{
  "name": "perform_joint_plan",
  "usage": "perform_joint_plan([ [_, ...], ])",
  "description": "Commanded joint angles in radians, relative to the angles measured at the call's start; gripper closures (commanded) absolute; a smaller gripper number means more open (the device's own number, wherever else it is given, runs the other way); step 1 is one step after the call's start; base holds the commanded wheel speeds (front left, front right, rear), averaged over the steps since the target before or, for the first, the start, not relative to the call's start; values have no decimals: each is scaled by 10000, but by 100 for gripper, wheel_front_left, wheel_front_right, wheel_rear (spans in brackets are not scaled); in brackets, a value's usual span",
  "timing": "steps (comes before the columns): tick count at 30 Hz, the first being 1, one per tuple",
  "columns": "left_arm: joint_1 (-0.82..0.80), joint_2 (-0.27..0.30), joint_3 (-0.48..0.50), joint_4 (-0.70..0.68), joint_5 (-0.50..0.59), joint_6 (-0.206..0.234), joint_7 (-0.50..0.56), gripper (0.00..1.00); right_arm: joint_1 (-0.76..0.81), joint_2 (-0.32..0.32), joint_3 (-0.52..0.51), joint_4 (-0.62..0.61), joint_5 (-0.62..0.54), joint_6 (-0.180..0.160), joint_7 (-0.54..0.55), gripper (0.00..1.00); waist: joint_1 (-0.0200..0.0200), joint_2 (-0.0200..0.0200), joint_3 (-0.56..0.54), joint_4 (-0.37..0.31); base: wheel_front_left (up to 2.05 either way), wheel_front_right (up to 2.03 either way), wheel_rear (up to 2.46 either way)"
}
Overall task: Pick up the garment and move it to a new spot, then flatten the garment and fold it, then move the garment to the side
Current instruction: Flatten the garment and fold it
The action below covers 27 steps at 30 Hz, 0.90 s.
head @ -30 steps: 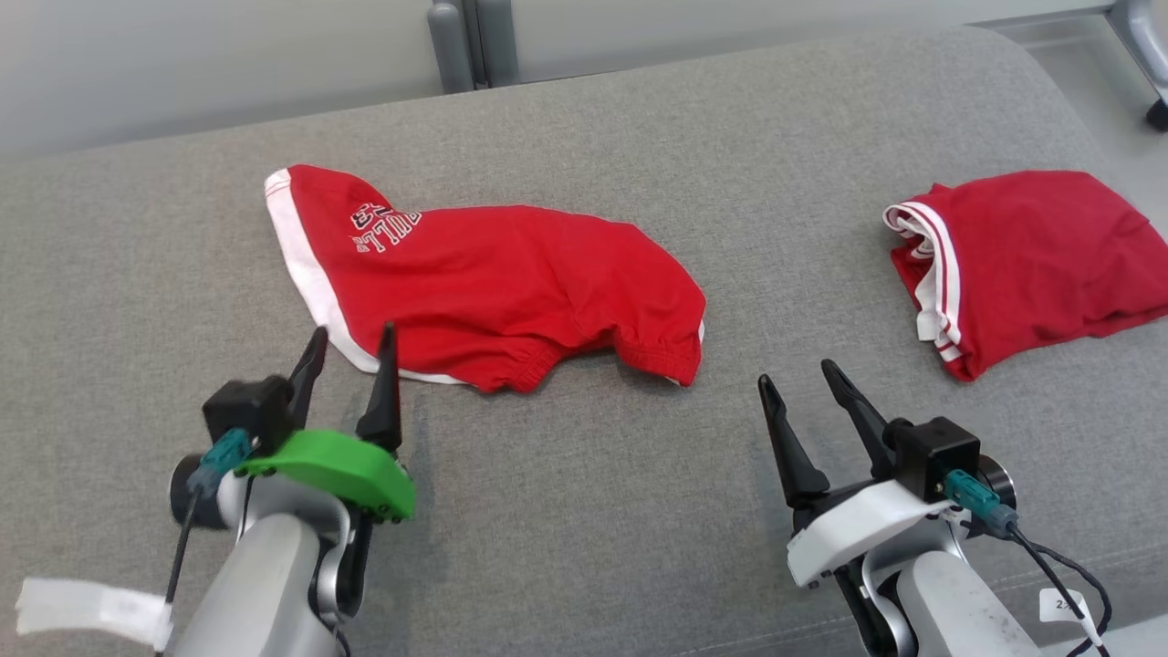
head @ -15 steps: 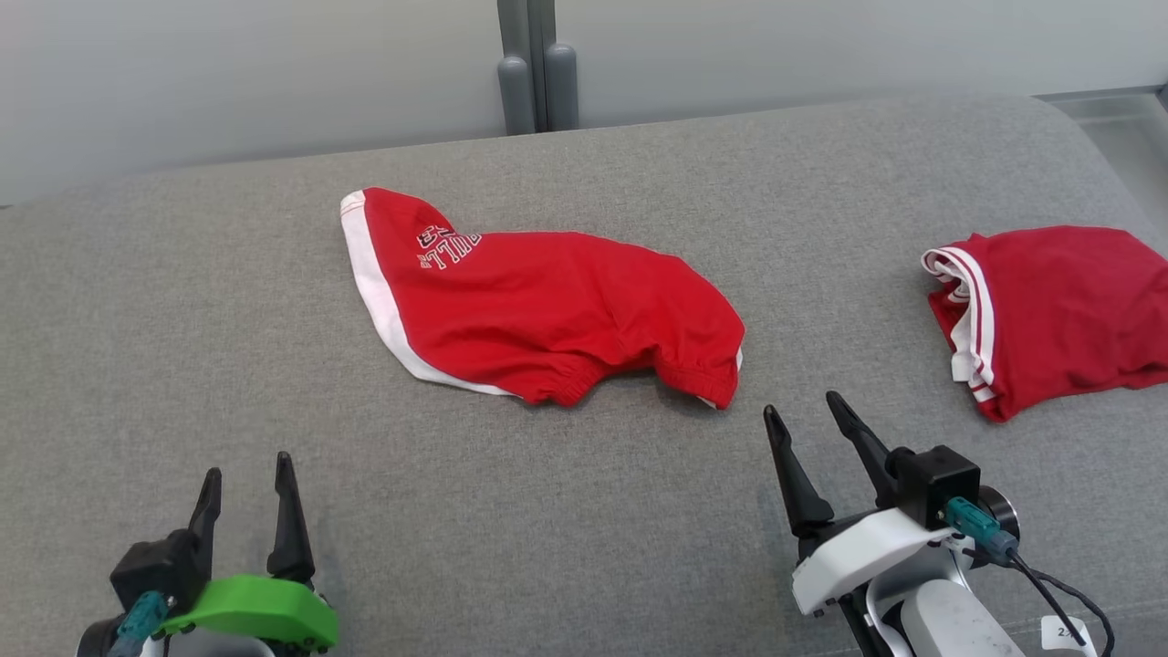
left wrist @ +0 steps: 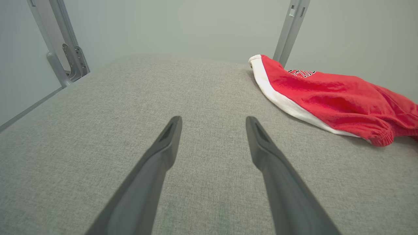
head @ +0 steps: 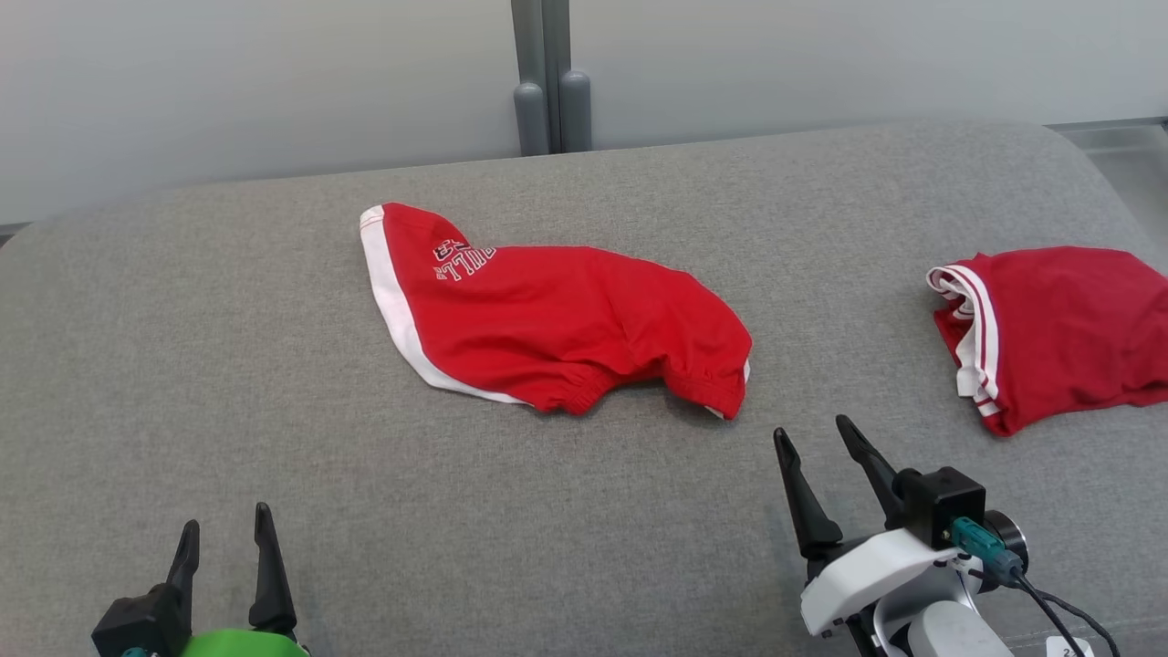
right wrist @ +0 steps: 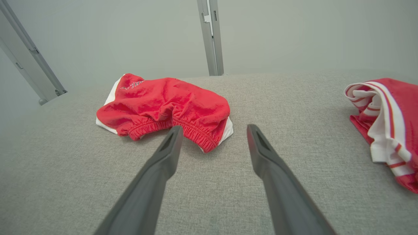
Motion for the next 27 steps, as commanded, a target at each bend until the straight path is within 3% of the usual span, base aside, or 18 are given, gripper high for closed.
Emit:
perform_joint_plan([
  [1, 35, -2, 19, -32, 96, -90, -23, 0, 87, -22, -29, 24, -22, -14, -31, 0, 0, 0, 72, 85, 0, 0, 0],
  [8, -389, -7, -449, -64, -191, -145, -23, 0, -233, -96, 546, 247, 147, -14, -31, 0, 0, 0, 571, 759, 0, 0, 0],
  [14, -724, -5, -1200, 18, -394, -168, -23, 0, -963, -207, 1388, 1161, 721, -14, -31, 0, 0, 0, 1155, 1974, 0, 0, 0],
  [20, -862, -4, -1732, -37, -648, -88, -24, 0, -1770, -329, 1606, 2304, 1086, -14, -31, 0, 0, 0, 1648, 3264, 0, 0, 0],
  [27, -823, -9, -1867, -146, -806, 11, -23, 0, -2731, -489, 1770, 3504, 1505, -14, -31, 0, 0, 0, 2051, 4013, 0, 0, 0],
])
